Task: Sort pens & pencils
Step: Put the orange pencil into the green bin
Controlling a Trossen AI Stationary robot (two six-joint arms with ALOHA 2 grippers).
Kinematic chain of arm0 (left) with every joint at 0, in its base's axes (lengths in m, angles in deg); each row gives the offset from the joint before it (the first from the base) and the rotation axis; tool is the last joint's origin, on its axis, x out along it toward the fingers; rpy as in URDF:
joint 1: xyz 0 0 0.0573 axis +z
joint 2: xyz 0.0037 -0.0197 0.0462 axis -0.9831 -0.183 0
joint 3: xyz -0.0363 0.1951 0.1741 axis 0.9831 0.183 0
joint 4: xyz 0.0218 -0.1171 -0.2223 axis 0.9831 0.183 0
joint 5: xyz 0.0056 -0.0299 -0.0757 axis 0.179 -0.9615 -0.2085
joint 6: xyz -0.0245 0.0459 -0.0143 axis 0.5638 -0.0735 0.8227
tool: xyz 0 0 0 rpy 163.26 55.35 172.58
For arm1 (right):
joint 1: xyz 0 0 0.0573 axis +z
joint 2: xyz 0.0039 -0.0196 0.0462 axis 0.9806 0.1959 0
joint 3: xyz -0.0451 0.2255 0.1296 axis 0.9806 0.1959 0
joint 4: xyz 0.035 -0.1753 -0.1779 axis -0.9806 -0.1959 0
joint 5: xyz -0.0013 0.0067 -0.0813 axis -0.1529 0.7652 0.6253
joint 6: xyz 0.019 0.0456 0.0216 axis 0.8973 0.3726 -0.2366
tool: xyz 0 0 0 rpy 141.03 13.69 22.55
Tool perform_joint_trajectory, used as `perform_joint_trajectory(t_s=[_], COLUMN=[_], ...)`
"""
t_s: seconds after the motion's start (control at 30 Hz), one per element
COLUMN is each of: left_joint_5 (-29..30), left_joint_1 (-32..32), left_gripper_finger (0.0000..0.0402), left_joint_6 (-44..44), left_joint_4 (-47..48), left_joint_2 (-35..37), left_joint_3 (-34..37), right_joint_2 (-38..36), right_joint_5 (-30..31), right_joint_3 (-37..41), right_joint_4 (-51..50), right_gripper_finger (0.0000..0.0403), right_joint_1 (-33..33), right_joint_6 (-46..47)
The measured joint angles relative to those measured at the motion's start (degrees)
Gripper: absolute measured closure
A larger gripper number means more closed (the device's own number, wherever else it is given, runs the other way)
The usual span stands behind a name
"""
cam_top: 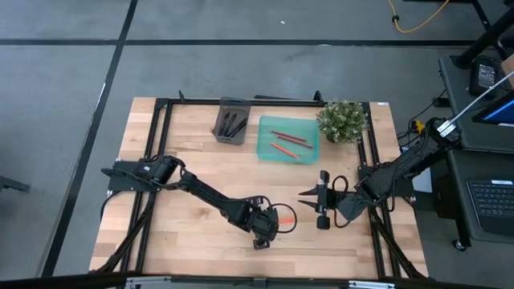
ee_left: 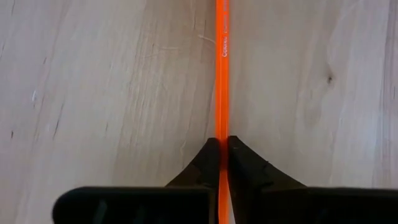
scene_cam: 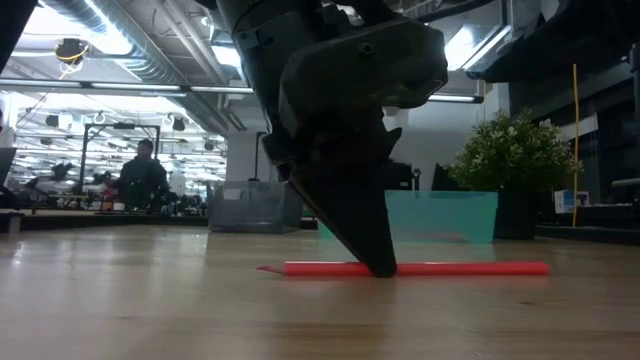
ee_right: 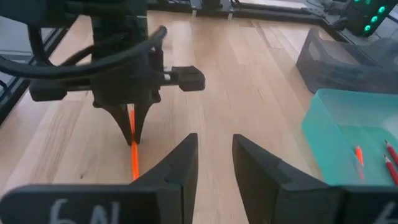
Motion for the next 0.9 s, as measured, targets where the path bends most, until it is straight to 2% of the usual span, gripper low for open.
perform_joint_trajectory(t_s=[0.47, 0.9], left_joint_5=[3.0, 9.2], left_joint_1=[-0.7, -3.1], left_gripper_finger=[0.0393, 0.0393], left_joint_6=[-2.3, -3.6], left_joint_4=[1.1, 2.1], left_joint_2=[2.6, 5.3], left_joint_3=[0.4, 0.3], right_joint_2=[0.0, 0.0], right_joint_5=[0.0, 0.1], right_joint_3=[0.0, 0.0], right_joint_4=[-2.0, -2.7], right_gripper_finger=[0.0302, 0.0302], right_joint_1=[0.0, 0.0], right_joint_6=[1.9, 2.2])
